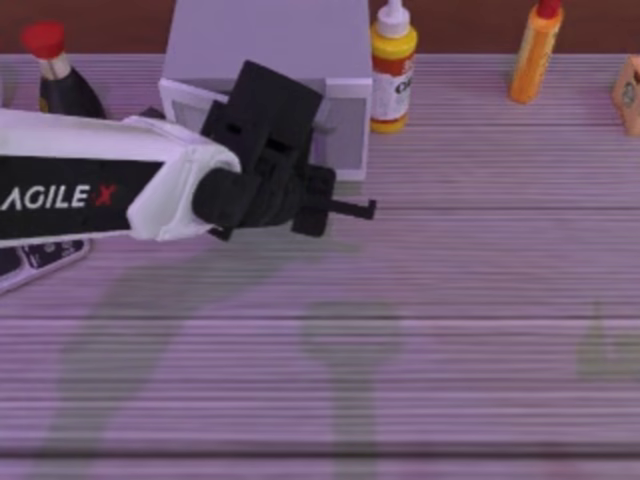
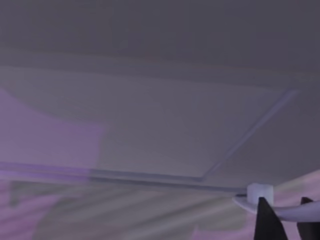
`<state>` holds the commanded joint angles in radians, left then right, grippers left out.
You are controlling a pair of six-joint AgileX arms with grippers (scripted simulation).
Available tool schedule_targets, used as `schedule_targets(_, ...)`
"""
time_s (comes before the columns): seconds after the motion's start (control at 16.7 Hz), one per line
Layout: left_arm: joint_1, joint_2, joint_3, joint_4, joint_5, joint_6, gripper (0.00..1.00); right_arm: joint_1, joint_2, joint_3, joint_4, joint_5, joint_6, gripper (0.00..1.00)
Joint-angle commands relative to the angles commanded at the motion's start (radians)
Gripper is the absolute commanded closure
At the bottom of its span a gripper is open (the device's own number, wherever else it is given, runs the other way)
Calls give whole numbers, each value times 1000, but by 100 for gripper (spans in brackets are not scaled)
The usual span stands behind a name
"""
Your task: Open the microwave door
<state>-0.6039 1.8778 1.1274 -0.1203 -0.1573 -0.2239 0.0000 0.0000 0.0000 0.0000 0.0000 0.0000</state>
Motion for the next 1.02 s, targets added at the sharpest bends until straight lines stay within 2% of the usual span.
schedule_targets(0.48, 0, 0, 0, 0, 0, 0, 100, 0, 0, 0, 0, 0, 0, 0)
schedule_targets(1.02, 10, -20, -28, 13, 28, 33, 100, 0, 0, 0, 0, 0, 0, 0)
